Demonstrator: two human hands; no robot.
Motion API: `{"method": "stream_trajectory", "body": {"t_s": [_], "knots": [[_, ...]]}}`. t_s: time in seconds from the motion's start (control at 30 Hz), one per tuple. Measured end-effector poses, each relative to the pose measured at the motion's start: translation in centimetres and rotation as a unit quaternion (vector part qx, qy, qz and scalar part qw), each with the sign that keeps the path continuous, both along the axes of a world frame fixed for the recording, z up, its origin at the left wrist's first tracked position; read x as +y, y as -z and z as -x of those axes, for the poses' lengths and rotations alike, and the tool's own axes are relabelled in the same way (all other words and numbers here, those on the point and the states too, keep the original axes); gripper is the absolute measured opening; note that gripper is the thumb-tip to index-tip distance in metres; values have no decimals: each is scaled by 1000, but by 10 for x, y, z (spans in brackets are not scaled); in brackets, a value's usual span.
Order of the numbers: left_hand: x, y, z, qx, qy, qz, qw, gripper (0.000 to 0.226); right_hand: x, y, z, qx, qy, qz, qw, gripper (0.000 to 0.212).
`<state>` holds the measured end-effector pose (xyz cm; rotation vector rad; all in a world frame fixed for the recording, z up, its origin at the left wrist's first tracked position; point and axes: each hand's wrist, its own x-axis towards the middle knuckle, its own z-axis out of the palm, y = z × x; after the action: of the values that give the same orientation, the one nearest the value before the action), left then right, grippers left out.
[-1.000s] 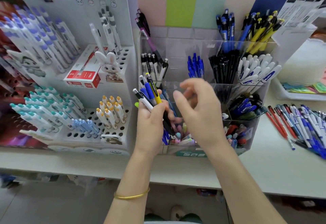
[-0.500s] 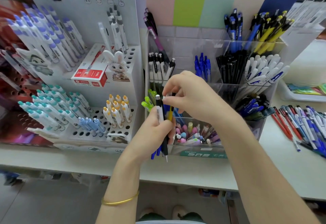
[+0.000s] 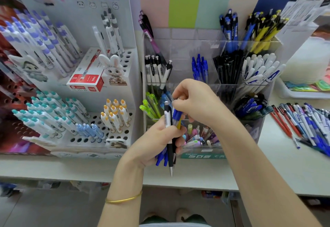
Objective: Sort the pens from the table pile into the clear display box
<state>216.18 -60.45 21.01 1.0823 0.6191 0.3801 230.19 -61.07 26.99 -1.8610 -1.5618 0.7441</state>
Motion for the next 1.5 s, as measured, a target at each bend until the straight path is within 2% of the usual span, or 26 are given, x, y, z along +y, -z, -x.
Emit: {"method": "stream_trajectory", "body": {"t_s": [0.13,0.33,0.53,0.63,0.77,0.97,1.07,1.13,1.2,1.27,1.3,1.37,1.43,1.47,1.5], "knots": [[0,2,-1,-27,0,11,1000,31,-1,0,-3,20,9,-14,1000,12],[4,2,-1,-110,-32,105,988,28,-7,2,-12,192,8,-35,981,7],[1,2,-8,-75,-137,152,976,38,-15,5,-19,252,-27,-83,964,11],[5,1,-10,-47,-196,136,970,18,-19,8,-28,270,-16,-113,956,16],[10,0,-9,-64,-291,166,940,11,-31,10,-49,315,58,-187,929,17],[1,-9,-17,-154,-329,163,917,5,-38,29,-44,347,167,-299,873,17],[0,-16,-19,-186,-335,141,913,36,-42,42,-35,356,180,-324,858,20],[0,-19,-21,-183,-331,115,919,40,-43,48,-32,362,174,-333,853,22],[2,-19,-24,-158,-338,84,924,37,-44,52,-31,375,160,-320,855,21],[4,-19,-27,-135,-364,46,920,16,-47,53,-31,385,142,-278,869,20],[4,-20,-28,-132,-376,32,916,7,-48,54,-32,377,134,-253,881,21],[7,-24,-28,-132,-389,16,912,5,-51,53,-34,313,121,-195,922,22],[12,-27,-27,-117,-386,-15,915,8,-51,49,-37,150,89,-154,973,19],[14,-28,-27,-103,-380,-36,919,9,-50,46,-38,33,62,-157,985,17],[15,-29,-27,-88,-372,-54,923,9,-47,41,-37,-71,32,-173,982,20]]}}
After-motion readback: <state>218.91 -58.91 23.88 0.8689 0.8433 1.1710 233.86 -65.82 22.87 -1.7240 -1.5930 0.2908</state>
